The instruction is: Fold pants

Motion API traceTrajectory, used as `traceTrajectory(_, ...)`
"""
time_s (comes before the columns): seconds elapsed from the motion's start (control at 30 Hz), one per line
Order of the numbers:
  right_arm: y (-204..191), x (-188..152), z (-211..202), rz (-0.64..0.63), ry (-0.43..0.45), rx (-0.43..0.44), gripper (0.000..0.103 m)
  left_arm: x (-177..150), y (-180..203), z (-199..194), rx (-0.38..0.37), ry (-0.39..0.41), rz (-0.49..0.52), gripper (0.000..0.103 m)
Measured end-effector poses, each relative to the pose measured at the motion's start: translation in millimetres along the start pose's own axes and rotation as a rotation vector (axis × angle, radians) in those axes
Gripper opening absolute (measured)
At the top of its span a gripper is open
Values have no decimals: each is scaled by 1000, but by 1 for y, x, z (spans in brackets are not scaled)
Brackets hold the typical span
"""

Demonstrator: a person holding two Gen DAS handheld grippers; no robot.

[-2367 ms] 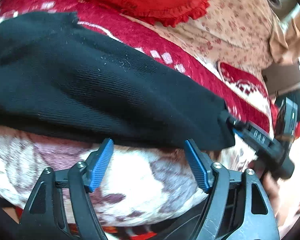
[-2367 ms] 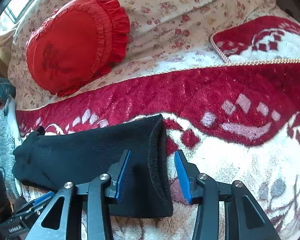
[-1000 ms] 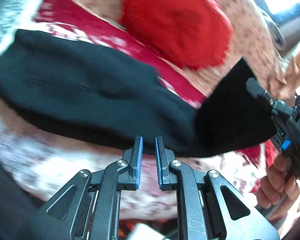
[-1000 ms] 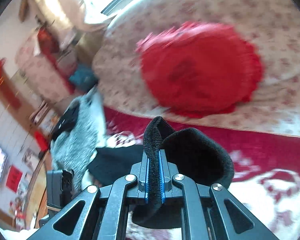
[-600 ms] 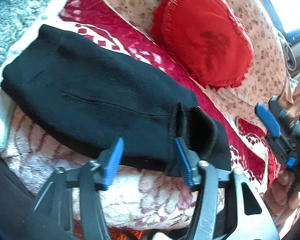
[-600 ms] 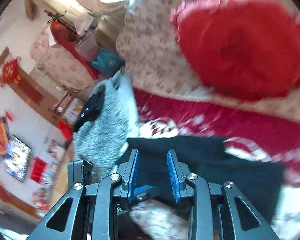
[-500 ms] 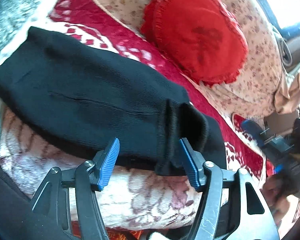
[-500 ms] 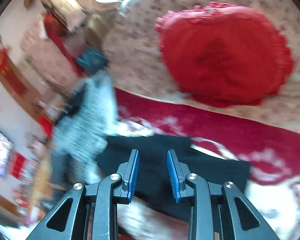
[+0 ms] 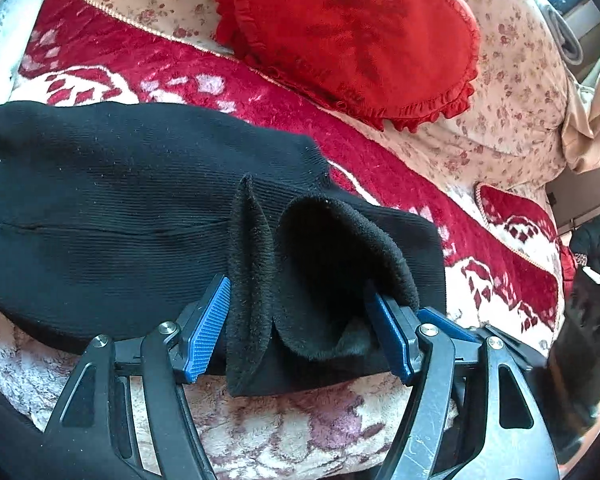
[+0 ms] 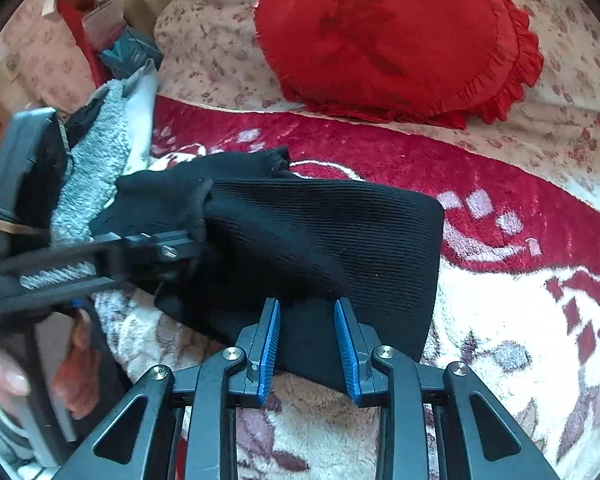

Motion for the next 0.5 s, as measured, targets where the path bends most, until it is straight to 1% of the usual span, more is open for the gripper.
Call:
traceTrajectory(0.03, 3, 1, -6, 17, 14, 14, 28, 1, -2, -3, -19, -10, -13, 69)
traceTrajectory(0.1, 8, 4, -19, 29, 77, 28, 28, 0, -7, -13, -46, 3, -17, 69)
traceTrajectory(0.13, 7, 7, -26, 18, 118, 28, 28, 0, -13, -20, -31, 21, -22, 69)
traceTrajectory(0.2, 1, 15, -27, -10, 144, 13, 28, 0, -22, -27, -8, 40, -35, 69)
traceTrajectory(0.3, -13, 27, -9, -33, 133, -21, 27, 1, -36, -32, -5, 35, -72, 69)
traceTrajectory(0.33, -20, 29, 1, -45, 117, -40, 27, 1, -38, -33, -3, 37, -76, 69)
traceTrajectory(0.43, -51, 16, 24, -150, 57, -15, 27, 0, -39, -34, -2, 38, -72, 69)
traceTrajectory(0.5, -60, 7, 29, -201, 34, -17, 27, -1, -32, -30, -12, 24, -52, 69)
Point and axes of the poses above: each gripper's, at about its wrist camera, not at the fingertips, and z roughly the way its jaws point, y to its right, x to its top, the point moved 3 cm from there along z, roughly the way its jaws point, and after that the axes turned 10 degrees about -y, right-handed, at the moved point
